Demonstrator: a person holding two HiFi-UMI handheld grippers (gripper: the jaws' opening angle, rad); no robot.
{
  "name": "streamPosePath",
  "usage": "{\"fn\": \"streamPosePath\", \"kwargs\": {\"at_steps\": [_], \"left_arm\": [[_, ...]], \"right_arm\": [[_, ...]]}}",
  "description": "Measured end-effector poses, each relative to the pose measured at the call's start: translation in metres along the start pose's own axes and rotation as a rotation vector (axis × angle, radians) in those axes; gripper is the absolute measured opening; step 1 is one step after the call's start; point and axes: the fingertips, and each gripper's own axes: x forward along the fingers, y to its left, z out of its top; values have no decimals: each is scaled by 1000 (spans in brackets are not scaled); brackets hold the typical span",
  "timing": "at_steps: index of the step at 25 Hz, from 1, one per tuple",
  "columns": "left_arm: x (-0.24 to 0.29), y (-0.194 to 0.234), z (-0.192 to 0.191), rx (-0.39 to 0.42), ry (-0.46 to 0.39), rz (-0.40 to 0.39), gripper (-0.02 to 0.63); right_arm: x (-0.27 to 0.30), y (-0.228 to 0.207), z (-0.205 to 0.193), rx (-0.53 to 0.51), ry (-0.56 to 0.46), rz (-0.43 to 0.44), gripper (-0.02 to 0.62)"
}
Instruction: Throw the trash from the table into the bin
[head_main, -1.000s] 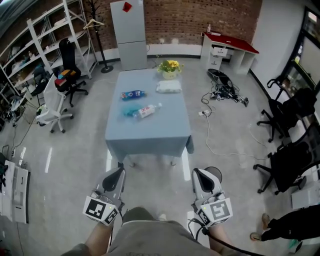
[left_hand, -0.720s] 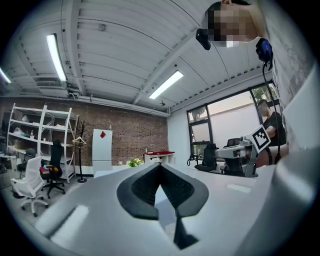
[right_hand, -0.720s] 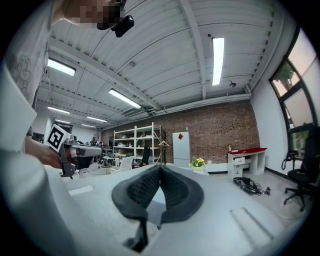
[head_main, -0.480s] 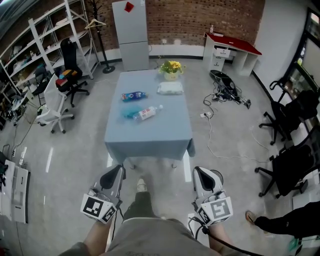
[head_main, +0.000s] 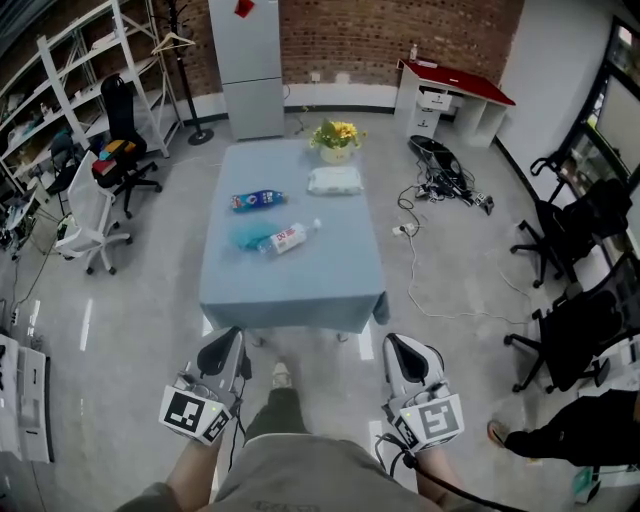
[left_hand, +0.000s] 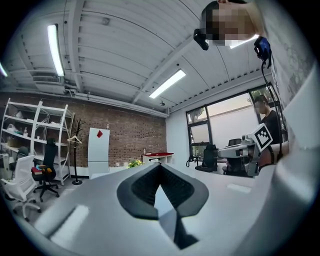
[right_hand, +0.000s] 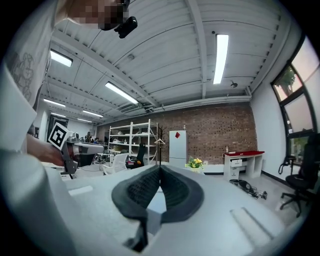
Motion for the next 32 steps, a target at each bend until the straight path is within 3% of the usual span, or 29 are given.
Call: {"fn": "streamPosePath", "kwargs": {"at_steps": [12,23,32], "left_arm": [[82,116,-12,-38,38,-36,0],[140,233,-10,-48,17,-71,0],[171,285,-10,-65,-6,-82,0]], "right_arm": [[131,-11,3,-14,85,-39,3],[267,10,23,-72,105,-5,3],[330,12,36,-102,105,-25,3]]}}
